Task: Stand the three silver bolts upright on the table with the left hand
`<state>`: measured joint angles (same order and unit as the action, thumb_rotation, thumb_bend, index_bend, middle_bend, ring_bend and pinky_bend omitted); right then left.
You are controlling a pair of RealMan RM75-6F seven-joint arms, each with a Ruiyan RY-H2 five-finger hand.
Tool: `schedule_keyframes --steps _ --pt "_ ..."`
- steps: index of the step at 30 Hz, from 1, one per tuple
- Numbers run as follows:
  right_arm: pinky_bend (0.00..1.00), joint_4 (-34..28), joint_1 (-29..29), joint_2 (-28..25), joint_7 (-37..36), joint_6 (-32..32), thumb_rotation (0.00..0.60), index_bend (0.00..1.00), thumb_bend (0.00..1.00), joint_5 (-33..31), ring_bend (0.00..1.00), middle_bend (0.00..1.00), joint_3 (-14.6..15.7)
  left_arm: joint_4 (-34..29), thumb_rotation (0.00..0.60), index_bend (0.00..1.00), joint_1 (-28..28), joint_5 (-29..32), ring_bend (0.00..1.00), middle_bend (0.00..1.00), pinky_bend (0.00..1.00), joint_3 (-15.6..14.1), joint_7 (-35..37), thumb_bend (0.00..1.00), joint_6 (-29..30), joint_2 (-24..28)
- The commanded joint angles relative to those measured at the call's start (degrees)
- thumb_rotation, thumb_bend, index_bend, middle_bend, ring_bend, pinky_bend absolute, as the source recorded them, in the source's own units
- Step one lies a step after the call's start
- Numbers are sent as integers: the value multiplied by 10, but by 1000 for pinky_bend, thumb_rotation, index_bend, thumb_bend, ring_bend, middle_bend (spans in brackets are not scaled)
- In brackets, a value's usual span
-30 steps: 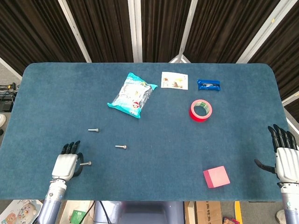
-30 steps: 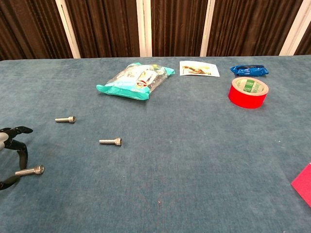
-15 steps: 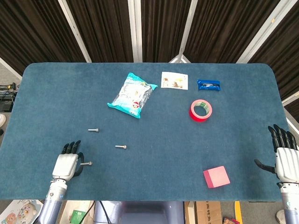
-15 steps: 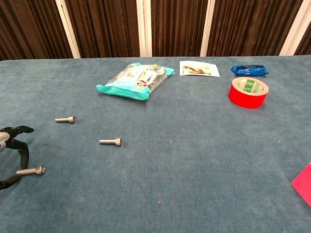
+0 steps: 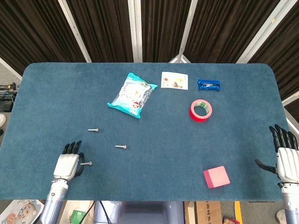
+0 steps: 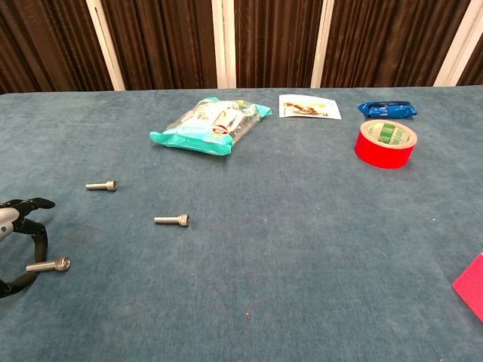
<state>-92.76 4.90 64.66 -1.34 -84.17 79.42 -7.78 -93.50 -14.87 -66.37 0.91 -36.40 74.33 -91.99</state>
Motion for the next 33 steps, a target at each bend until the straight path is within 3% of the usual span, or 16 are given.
schedule_keyframes --steps 1,14,26,33 --pt "0 0 0 0 0 0 600 0 0 0 0 0 0 0 600 525 0 0 0 30 0 0 0 522 -1 0" --pt "0 -1 -1 -1 -5 -1 600 0 0 1 0 0 0 -22 600 556 4 -27 0 44 0 -1 3 545 25 16" --pt "0 -5 0 0 -5 3 600 0 0 3 0 0 3 -90 600 557 -6 -42 0 43 0 1 -100 544 53 68" --pt "0 -9 0 0 -2 6 600 0 0 3 0 0 4 -115 600 556 -6 -20 0 40 0 7 -105 544 49 88"
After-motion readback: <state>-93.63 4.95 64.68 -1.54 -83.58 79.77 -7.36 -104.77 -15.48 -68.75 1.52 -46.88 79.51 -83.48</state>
